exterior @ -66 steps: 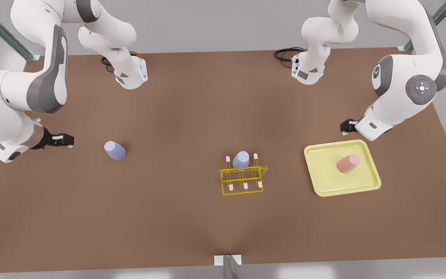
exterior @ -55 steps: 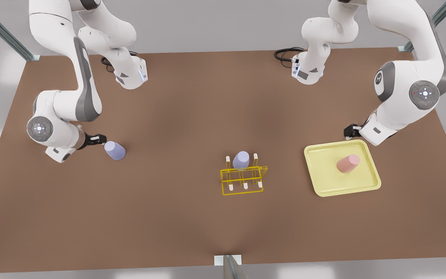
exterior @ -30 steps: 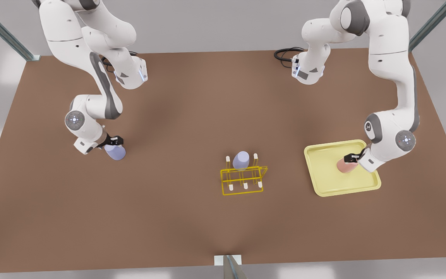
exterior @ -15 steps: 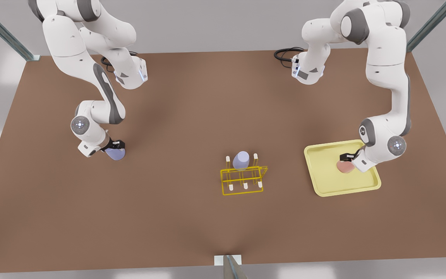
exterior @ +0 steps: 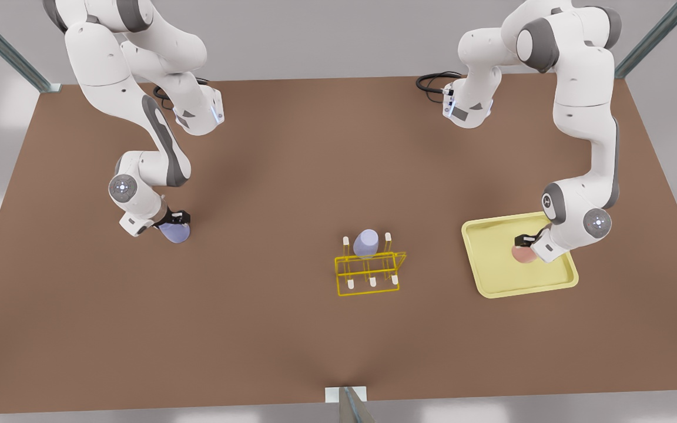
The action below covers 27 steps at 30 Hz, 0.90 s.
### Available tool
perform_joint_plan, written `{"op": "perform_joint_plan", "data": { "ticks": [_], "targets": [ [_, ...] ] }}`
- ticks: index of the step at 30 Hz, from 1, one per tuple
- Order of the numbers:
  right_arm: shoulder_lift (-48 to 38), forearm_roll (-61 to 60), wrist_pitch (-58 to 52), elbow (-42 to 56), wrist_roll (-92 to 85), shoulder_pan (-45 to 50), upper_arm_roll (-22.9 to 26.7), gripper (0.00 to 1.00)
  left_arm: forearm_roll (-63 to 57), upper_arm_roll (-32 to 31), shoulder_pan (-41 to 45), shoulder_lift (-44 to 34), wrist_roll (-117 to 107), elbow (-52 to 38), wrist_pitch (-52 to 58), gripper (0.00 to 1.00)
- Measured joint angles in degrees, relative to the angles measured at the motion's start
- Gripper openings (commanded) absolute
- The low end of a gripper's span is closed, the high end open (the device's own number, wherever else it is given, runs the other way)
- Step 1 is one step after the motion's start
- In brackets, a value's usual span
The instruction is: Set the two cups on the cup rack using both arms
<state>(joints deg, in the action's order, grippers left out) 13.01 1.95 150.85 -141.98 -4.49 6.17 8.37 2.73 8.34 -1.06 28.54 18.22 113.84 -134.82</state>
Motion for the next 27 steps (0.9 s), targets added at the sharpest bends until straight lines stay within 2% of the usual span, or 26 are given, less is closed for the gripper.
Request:
{"op": "perform_joint_plan", "data": {
  "ticks": [3, 4, 6, 21, 23, 27],
  "targets": [
    [0.1, 0.1, 0.0, 0.2, -0.2, 0.0, 0.0, 1.0, 0.0, 0.0, 0.0, 0.0, 0.2, 0.0, 0.0, 0.91],
    [0.1, 0.0, 0.0, 0.3, -0.3, 0.0, 0.0, 1.0, 0.0, 0.0, 0.0, 0.1, 0.2, 0.0, -0.1, 0.87],
    [0.2, 0.0, 0.0, 0.4, -0.4, -0.1, -0.1, 1.0, -0.1, 0.0, 0.0, 0.1, 0.3, 0.0, -0.1, 0.85],
    [0.3, -0.2, -0.1, 0.8, -1.0, 0.3, -0.4, 1.0, -0.2, -0.2, 4.5, -3.7, -0.7, -2.1, -0.1, 0.83],
    [0.3, -0.2, -0.1, 0.8, -1.1, 0.3, -0.4, 0.94, -0.2, -1.3, 5.5, -3.5, -1.7, -5.8, 1.3, 0.83],
    [0.3, -0.2, -0.2, 1.1, -1.2, 0.5, -0.4, 0.9, -1.2, -7.2, 6.8, -1.8, -6.5, -16.2, 6.1, 0.83]
  ]
}}
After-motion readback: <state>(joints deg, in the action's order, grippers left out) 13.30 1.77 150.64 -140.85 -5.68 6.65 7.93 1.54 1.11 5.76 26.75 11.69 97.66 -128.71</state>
